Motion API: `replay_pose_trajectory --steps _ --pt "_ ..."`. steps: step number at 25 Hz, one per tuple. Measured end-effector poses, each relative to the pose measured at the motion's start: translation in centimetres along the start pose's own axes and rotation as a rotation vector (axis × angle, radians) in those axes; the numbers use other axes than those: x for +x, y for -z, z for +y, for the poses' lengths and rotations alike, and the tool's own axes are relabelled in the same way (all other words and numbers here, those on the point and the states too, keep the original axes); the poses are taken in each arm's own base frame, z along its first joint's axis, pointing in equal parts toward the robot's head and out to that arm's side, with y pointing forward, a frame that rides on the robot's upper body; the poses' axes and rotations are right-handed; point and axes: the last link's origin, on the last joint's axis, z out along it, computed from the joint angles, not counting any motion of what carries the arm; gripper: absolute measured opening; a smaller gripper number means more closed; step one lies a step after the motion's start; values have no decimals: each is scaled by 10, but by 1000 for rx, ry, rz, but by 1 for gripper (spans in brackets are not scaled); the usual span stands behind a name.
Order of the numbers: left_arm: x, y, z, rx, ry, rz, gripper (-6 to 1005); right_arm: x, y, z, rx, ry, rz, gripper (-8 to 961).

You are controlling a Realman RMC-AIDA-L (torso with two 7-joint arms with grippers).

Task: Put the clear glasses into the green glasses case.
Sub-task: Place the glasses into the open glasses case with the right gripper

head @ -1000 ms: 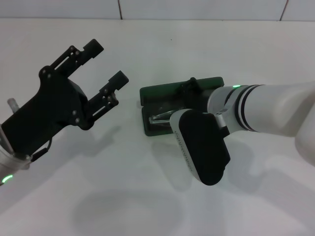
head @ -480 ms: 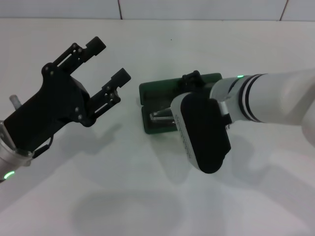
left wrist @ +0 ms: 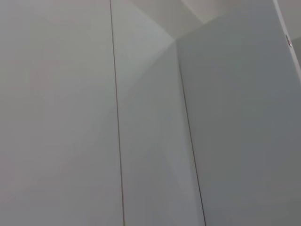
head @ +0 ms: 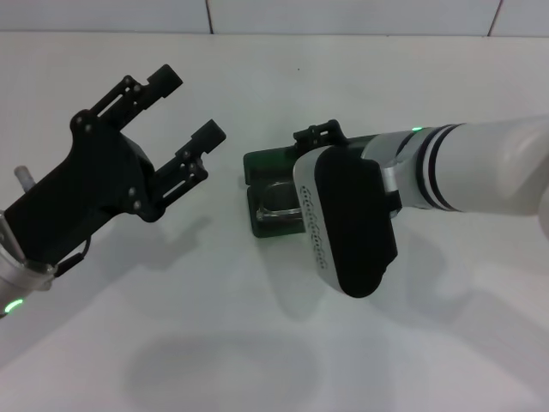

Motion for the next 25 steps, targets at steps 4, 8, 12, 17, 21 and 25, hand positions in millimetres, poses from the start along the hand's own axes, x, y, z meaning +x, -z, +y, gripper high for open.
replay_pose_trajectory --steps 4,8,12,17,21,25 --pt "0 2 0 4 0 -3 676 -11 4 0 -2 -30 -57 524" --pt "0 3 0 6 -1 -5 675 -17 8 0 -30 -81 -103 521" --pt "1 4 -1 9 -3 -5 675 -15 16 -4 -89 -212 -160 518" --pt "1 1 -2 2 -5 -3 674 5 29 -5 -256 -410 -240 518" --pt "1 1 -3 4 -6 -5 674 32 34 -10 -304 -545 -216 517" --pt "0 0 -4 7 -4 -11 673 56 39 -14 -351 -668 -178 517"
